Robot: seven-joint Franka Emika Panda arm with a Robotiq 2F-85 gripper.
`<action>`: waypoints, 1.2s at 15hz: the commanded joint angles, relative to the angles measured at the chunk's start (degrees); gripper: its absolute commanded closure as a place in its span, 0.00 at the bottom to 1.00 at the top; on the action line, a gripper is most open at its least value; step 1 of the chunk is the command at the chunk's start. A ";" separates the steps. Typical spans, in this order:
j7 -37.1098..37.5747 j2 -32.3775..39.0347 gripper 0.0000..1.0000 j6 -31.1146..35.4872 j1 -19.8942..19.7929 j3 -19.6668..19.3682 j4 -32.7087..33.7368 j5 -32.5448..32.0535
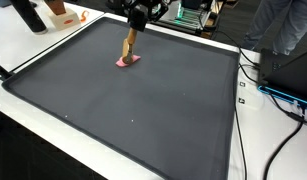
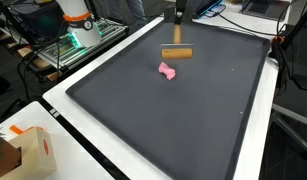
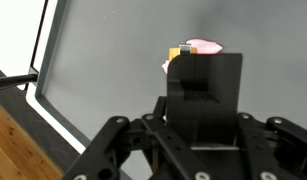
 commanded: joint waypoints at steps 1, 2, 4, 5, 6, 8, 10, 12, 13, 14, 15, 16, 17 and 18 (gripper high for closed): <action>9.20 -2.89 0.76 -1.66 2.56 2.37 -4.66 -5.69; 11.33 -2.80 0.76 -2.03 3.24 3.13 -5.26 -6.64; 14.74 -2.28 0.76 -3.58 4.44 4.48 -5.94 -8.11; 15.97 -2.00 0.76 -4.48 4.98 5.10 -6.19 -8.58; 17.39 -1.68 0.76 -5.44 5.53 5.70 -6.31 -9.08; 20.17 -1.23 0.76 -7.66 6.54 6.73 -6.43 -9.83; 22.97 -0.51 0.76 -9.41 7.44 7.59 -6.34 -10.53; 25.44 0.67 0.76 -10.55 8.04 8.18 -6.11 -9.78; 26.61 1.09 0.76 -10.84 8.32 8.34 -6.09 -9.61; 27.50 1.43 0.76 -11.11 8.56 8.43 -6.05 -9.57; 28.49 1.76 0.76 -11.13 8.71 8.47 -5.99 -9.45; 29.71 2.10 0.76 -11.09 8.84 8.46 -5.97 -9.63; 30.53 2.38 0.76 -11.10 8.95 8.43 -5.94 -9.51; 31.71 2.73 0.76 -11.05 9.10 8.38 -5.98 -9.91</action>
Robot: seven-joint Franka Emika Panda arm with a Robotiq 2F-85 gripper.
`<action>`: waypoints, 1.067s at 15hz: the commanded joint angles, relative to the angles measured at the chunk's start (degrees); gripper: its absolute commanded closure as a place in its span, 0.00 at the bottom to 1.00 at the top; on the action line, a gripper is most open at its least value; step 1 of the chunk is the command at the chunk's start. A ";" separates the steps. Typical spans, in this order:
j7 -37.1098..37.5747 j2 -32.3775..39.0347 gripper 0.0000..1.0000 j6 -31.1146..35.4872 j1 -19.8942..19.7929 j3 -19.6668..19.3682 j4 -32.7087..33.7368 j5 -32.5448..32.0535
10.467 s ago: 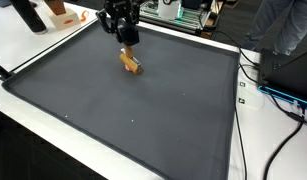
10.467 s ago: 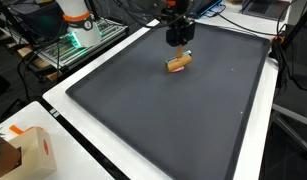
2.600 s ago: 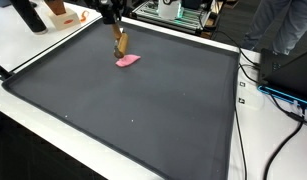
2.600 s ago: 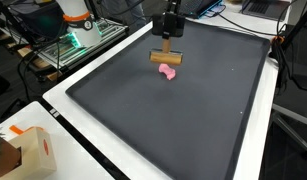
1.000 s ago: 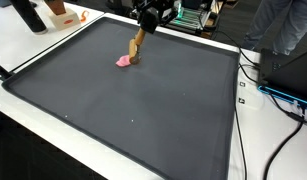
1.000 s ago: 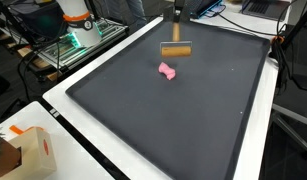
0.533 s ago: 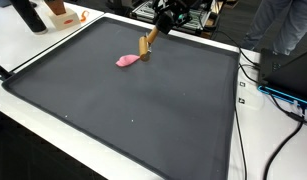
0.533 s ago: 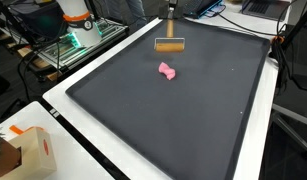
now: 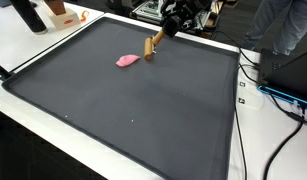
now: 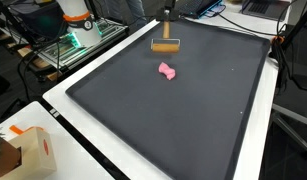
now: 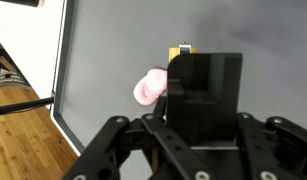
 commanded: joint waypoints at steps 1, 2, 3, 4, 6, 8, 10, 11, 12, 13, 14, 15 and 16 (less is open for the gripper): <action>4.13 0.81 0.76 -1.73 0.78 0.17 0.12 -1.40; 4.48 1.06 0.76 -1.70 0.80 0.12 0.16 -1.46; 4.33 1.26 0.76 -1.72 0.75 0.07 0.25 -1.14; 4.43 1.40 0.76 -1.70 0.69 -0.01 0.33 -1.06; 3.90 1.45 0.76 -1.38 0.46 -0.15 0.44 -0.68; 2.33 1.04 0.76 -0.53 -0.11 -0.43 0.41 -0.11; 1.14 0.58 0.76 -0.32 -0.75 -0.84 0.62 0.45; 0.23 0.19 0.76 0.68 -1.20 -1.15 0.50 0.14; -0.77 0.04 0.76 0.64 -1.71 -1.54 0.80 0.46; -2.58 -0.21 0.76 1.02 -2.31 -1.83 0.97 1.25; -4.25 -0.46 0.76 1.44 -2.96 -2.22 1.18 1.82; -7.19 -0.72 0.76 1.79 -3.77 -2.59 1.49 3.35; -9.49 -1.10 0.76 2.89 -4.59 -3.07 1.57 4.24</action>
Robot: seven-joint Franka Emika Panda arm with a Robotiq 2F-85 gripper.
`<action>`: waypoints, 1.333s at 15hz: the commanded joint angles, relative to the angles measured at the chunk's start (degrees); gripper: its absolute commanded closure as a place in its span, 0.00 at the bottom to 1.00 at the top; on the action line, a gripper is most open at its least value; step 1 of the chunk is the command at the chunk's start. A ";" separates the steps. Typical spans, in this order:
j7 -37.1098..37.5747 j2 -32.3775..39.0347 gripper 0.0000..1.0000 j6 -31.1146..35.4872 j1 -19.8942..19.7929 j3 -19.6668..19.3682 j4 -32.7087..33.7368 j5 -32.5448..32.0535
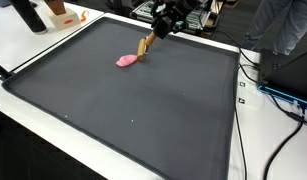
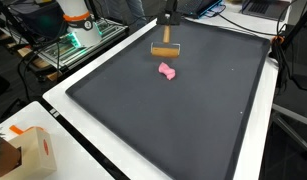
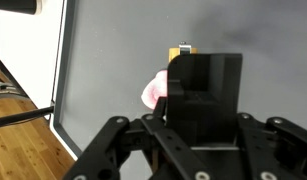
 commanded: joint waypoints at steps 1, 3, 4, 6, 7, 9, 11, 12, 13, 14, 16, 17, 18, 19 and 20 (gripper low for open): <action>-9.30 -2.50 0.76 2.74 -2.74 -1.58 0.02 4.65; -14.54 -3.44 0.76 4.17 -4.29 -2.60 0.57 7.65; -17.46 -3.99 0.76 5.16 -5.09 -3.13 0.77 9.22; -22.82 -5.07 0.76 5.94 -6.47 -4.18 1.46 11.64; -25.45 -5.53 0.76 6.05 -7.05 -4.64 1.88 12.91; -30.46 -6.38 0.76 5.36 -8.04 -5.42 2.97 14.83; -35.75 -7.44 0.76 5.01 -8.96 -6.15 3.66 15.60; -38.45 -7.89 0.76 4.91 -9.31 -6.45 3.97 15.66; -41.84 -8.51 0.76 4.74 -9.68 -6.69 4.16 16.06; -44.38 -8.93 0.76 4.26 -9.95 -6.91 4.43 16.19; -51.09 -9.99 0.76 3.65 -10.53 -7.44 4.84 18.20; -54.62 -10.41 0.76 2.97 -10.79 -7.68 5.15 19.58; -58.95 -10.90 0.76 2.02 -11.05 -7.99 5.46 21.60; -62.64 -11.28 0.76 0.68 -11.20 -8.24 5.77 22.87; -66.89 -11.71 0.76 -0.64 -11.29 -8.52 5.98 24.13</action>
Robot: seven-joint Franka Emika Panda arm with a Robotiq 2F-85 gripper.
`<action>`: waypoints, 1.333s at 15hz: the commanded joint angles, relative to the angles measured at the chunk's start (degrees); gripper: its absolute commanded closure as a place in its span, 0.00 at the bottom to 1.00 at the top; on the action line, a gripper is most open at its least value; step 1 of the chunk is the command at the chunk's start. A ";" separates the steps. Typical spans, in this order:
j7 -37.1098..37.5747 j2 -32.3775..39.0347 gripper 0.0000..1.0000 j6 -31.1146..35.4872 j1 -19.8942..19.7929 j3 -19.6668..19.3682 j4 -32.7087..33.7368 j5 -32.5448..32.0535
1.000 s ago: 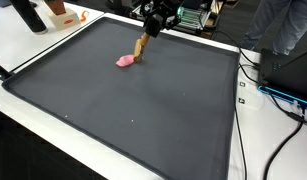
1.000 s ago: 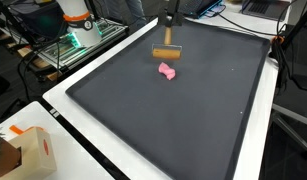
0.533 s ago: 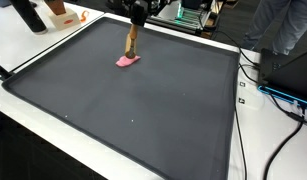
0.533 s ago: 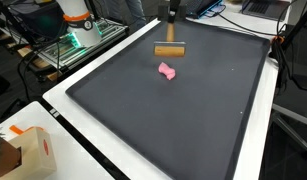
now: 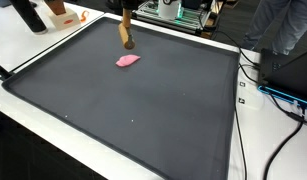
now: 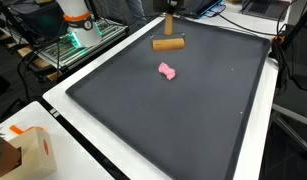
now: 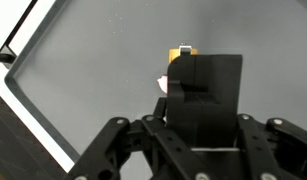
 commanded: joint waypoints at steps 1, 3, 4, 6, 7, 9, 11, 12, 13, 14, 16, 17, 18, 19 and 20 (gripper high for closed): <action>-13.99 -2.76 0.76 -5.30 -0.44 -0.99 0.49 5.00; -19.87 -3.36 0.76 -7.37 -0.46 -1.46 0.78 6.32; -21.66 -3.54 0.76 -8.37 -0.44 -1.59 0.95 6.38; -25.52 -3.98 0.76 -9.11 -0.40 -1.82 0.84 6.92; -27.60 -4.14 0.76 -9.56 -0.37 -1.93 0.88 7.59; -31.62 -4.63 0.76 -9.16 -0.35 -2.15 0.64 9.41; -27.93 -2.88 0.51 -8.30 -0.30 -1.67 1.25 7.36; -27.85 -2.78 0.51 -8.29 -0.29 -1.65 1.25 7.35; -27.83 -2.64 0.51 -8.29 -0.30 -1.64 1.25 7.35; -27.82 -2.52 0.51 -8.29 -0.30 -1.63 1.25 7.35; -27.81 -2.39 0.51 -8.28 -0.31 -1.62 1.25 7.35; -28.57 -1.81 0.76 -7.79 -0.36 -1.70 1.05 7.13; -31.94 -0.73 0.76 -7.70 -0.39 -1.94 0.86 8.39; -33.75 -0.14 0.76 -7.32 -0.35 -1.89 0.34 8.28; -36.03 0.51 0.76 -7.19 -0.29 -1.75 -0.07 8.68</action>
